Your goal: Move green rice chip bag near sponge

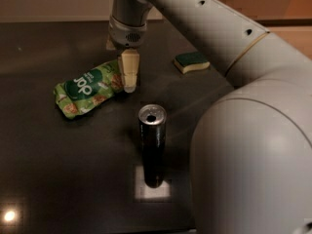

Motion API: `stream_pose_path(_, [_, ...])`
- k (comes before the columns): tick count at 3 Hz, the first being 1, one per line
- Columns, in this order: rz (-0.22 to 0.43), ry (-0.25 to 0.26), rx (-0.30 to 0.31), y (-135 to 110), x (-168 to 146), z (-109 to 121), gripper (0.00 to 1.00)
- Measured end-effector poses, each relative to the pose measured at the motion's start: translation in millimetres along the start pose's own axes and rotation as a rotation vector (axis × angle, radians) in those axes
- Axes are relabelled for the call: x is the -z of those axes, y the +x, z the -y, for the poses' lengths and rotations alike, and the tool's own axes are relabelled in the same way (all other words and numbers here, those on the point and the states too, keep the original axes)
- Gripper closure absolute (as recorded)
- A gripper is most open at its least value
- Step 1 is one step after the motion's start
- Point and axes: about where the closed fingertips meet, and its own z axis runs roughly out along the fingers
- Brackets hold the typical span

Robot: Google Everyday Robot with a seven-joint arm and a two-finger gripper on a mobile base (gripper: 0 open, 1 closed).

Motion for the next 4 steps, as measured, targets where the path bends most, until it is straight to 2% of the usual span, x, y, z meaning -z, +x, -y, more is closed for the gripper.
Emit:
stream_pose_path(1, [-0.010,-0.022,0.016,-9.7,-14.6,6.2,0.00])
stream_pose_path(2, [-0.032,-0.042,0.027,-13.8,-28.9,8.6,0.17])
stream_pose_path(4, [-0.082,-0.037,0.041,-12.9,-36.6,16.2,0.65])
